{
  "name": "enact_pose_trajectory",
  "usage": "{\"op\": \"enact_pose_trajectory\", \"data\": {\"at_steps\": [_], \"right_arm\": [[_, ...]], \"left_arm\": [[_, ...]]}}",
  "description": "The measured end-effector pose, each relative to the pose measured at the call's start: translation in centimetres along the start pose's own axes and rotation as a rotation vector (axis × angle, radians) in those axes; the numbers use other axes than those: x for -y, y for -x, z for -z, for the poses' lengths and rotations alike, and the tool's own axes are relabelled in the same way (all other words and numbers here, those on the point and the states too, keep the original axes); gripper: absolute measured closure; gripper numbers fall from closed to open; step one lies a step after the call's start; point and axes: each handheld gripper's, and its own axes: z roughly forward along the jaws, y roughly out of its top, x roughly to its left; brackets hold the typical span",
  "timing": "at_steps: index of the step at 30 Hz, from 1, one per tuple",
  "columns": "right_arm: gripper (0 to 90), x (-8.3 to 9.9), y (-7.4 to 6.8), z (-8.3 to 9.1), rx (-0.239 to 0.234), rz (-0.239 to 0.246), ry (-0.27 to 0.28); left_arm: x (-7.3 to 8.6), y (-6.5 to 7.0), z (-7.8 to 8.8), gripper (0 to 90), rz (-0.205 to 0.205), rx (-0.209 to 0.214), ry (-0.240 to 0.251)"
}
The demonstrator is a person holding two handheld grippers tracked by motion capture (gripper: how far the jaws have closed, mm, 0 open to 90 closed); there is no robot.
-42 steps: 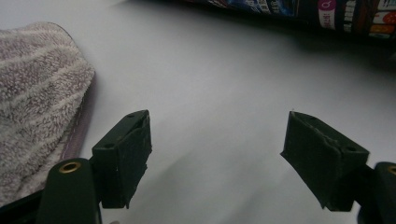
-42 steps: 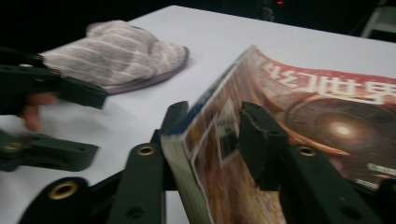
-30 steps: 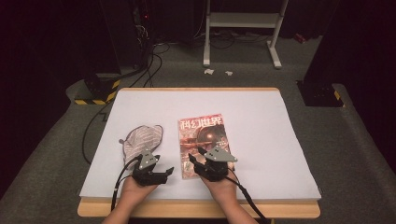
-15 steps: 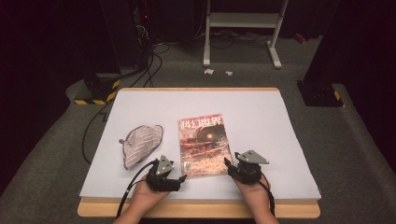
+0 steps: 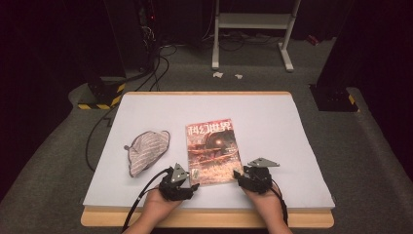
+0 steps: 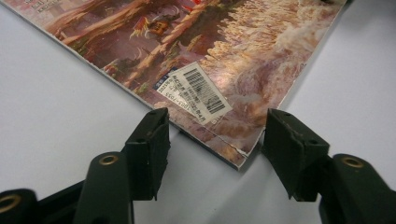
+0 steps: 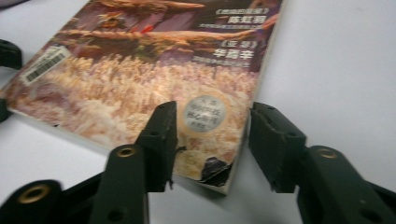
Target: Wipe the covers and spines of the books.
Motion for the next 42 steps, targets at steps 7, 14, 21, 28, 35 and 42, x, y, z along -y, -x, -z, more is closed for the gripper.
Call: {"op": "enact_pose_trajectory", "data": {"at_steps": [7,14,21,28,35,42], "right_arm": [[54.3,0.0,-0.2,0.0,-0.006,0.005,0.002],[55.5,-0.1,-0.9,-0.3,-0.011,0.014,-0.007],[57.1,-1.0,-2.2,-1.4,0.001,0.033,-0.009],[56.8,-1.3,-2.4,-1.8,-0.010,0.048,-0.007],[56.2,-1.2,-2.4,-1.8,-0.015,0.053,0.000],[54.8,-1.2,-2.4,-1.6,-0.012,0.063,0.013]], "left_arm": [[0.0,-0.1,0.1,48.6,-0.002,0.006,0.000],[0.4,-1.0,0.5,53.2,0.013,-0.025,0.006],[0.7,-2.6,0.8,55.2,0.060,-0.065,0.007],[0.8,-2.9,0.9,55.6,0.061,-0.074,0.010],[0.9,-3.0,0.9,55.6,0.066,-0.067,0.018],[1.0,-3.1,1.1,51.2,0.046,-0.069,0.022]]}}
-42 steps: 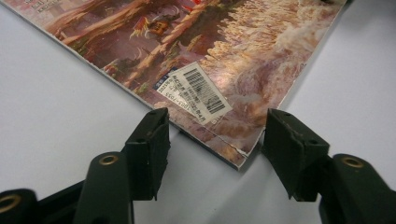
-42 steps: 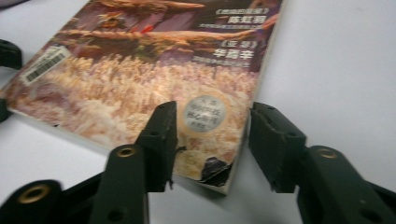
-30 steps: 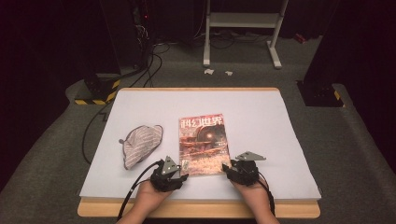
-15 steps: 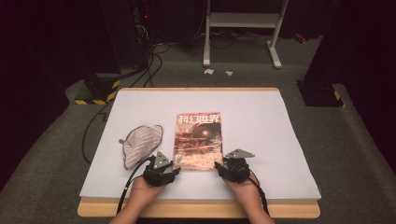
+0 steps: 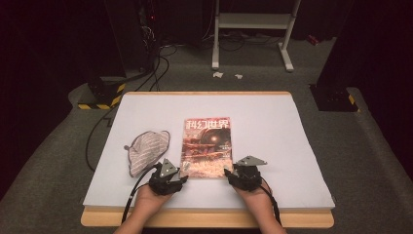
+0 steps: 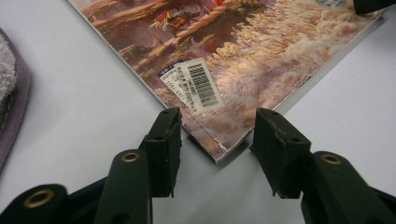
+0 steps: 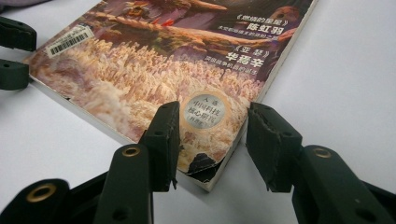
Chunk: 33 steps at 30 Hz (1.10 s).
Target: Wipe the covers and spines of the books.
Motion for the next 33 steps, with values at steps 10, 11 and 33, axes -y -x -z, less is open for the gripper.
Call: {"op": "enact_pose_trajectory", "data": {"at_steps": [10,11,33], "right_arm": [[52.5,-0.1,0.5,1.0,0.009,-0.015,0.058],[52.2,-0.1,0.6,1.1,0.013,-0.017,0.063],[45.3,0.9,6.9,6.2,0.224,-0.122,0.208]], "left_arm": [[0.1,-0.9,1.2,42.3,0.014,0.001,0.058],[0.1,-1.1,1.4,42.0,0.021,-0.001,0.068],[1.1,-6.6,6.3,35.9,0.166,-0.125,0.209]]}}
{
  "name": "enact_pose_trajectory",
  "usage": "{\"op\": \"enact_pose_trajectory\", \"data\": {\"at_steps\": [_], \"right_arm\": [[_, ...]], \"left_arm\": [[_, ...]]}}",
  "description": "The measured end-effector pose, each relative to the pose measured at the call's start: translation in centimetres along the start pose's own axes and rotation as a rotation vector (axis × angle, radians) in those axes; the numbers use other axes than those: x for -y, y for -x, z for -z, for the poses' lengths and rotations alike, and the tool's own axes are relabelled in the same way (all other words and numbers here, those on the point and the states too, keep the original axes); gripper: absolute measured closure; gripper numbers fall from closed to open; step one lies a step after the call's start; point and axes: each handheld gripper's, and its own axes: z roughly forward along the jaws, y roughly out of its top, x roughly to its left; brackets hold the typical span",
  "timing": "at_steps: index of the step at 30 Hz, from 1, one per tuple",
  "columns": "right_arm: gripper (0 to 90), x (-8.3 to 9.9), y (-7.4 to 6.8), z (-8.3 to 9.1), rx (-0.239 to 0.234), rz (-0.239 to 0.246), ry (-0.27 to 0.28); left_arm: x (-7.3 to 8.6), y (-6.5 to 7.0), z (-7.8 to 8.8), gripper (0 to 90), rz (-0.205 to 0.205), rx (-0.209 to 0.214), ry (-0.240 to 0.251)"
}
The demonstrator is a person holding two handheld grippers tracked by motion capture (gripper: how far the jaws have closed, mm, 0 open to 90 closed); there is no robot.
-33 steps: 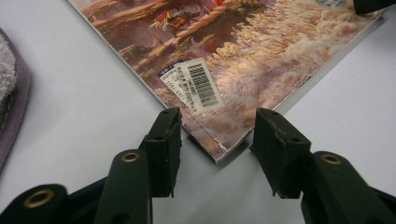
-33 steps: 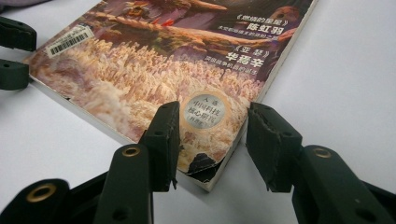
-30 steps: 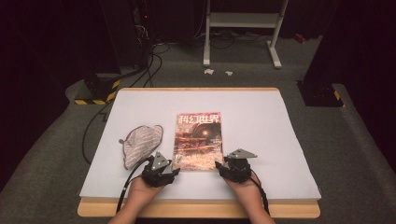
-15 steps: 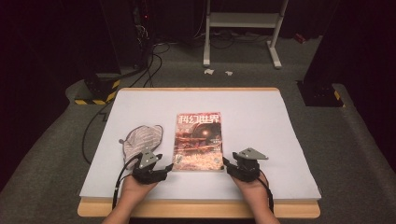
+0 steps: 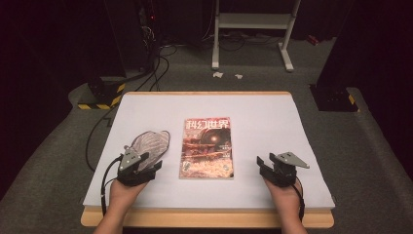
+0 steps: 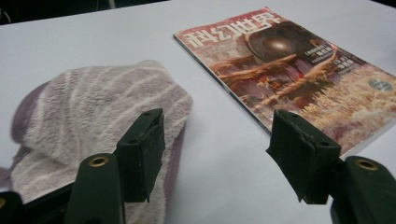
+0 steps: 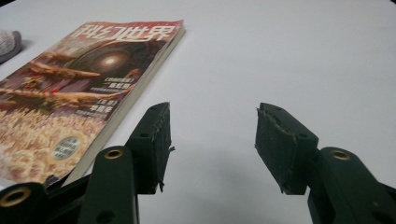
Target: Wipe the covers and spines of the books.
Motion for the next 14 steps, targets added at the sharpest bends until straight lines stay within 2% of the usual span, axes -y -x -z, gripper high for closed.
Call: {"op": "enact_pose_trajectory", "data": {"at_steps": [6,14], "right_arm": [[44.6,0.04,0.05,-0.07,0.008,0.006,-0.003],[43.8,0.11,-0.02,-0.24,0.009,0.006,-0.010]], "left_arm": [[0.01,0.17,-0.14,35.8,-0.018,-0.006,-0.009],[-0.01,0.35,-0.16,35.8,-0.022,0.000,-0.010]]}}
